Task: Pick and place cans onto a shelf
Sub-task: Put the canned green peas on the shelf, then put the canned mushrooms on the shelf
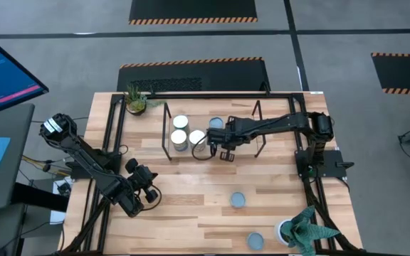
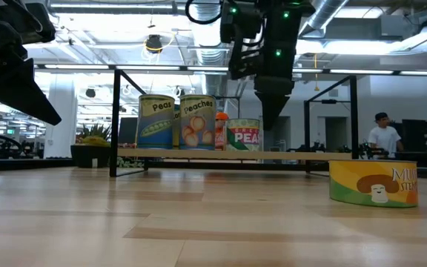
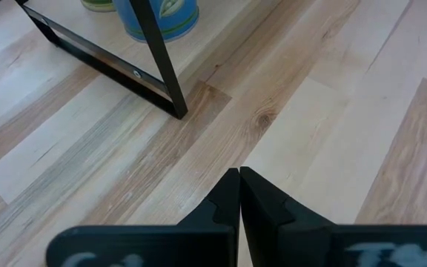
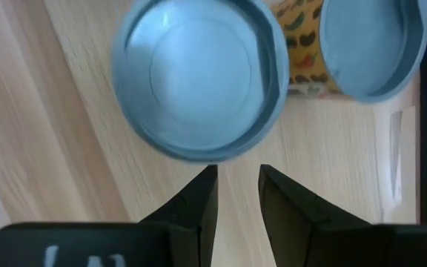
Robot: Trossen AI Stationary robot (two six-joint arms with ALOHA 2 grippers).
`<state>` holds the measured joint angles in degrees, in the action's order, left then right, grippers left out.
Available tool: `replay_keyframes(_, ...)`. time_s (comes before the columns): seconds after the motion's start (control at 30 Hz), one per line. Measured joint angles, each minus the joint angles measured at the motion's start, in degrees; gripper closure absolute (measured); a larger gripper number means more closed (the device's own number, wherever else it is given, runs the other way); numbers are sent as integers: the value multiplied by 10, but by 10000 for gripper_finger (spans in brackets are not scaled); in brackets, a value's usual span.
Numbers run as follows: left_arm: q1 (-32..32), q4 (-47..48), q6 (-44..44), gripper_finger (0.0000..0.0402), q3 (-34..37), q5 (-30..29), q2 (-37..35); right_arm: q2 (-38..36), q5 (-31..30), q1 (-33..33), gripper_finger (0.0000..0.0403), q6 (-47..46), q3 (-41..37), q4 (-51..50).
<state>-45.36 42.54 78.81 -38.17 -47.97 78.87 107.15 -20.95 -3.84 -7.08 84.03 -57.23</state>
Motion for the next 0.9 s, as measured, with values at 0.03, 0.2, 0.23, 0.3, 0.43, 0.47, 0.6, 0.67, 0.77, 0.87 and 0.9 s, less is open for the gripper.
replay_keyframes(0.03, 0, 0, 0, 402, 0, 0, 0, 0, 0, 0, 280, 0, 0, -6)
replay_keyframes(0.2, 0, 0, 0, 401, 0, 0, 0, 0, 1, 6, 280, -25, 0, -44)
replay_keyframes(0.23, 0, 0, 0, 401, 0, 0, 0, 0, 4, 9, 280, -35, 1, -54)
replay_keyframes(0.3, 0, 0, 0, 401, 0, 0, 0, 0, 13, 12, 280, -63, 9, -78)
replay_keyframes(0.43, 0, 0, -1, 401, 0, 0, 0, 0, 31, 25, 282, -95, 42, -113)
replay_keyframes(0.47, 0, 0, -1, 401, 0, 0, 0, 0, 34, 29, 282, -99, 52, -118)
replay_keyframes(0.6, 0, 0, -1, 402, 0, 0, 0, 0, 72, 53, 282, -101, 91, -125)
replay_keyframes(0.67, 0, 0, -1, 401, 0, 0, 0, 0, 100, 67, 282, -101, 108, -125)
replay_keyframes(0.77, 0, 0, -1, 401, 0, 0, 0, 0, 139, 91, 282, -102, 126, -127)
replay_keyframes(0.87, 0, 0, -1, 402, 0, 0, 0, 0, 152, 120, 282, -102, 137, -125)
replay_keyframes(0.9, 0, 0, -1, 401, 0, 0, 0, 0, 152, 129, 282, -102, 138, -126)
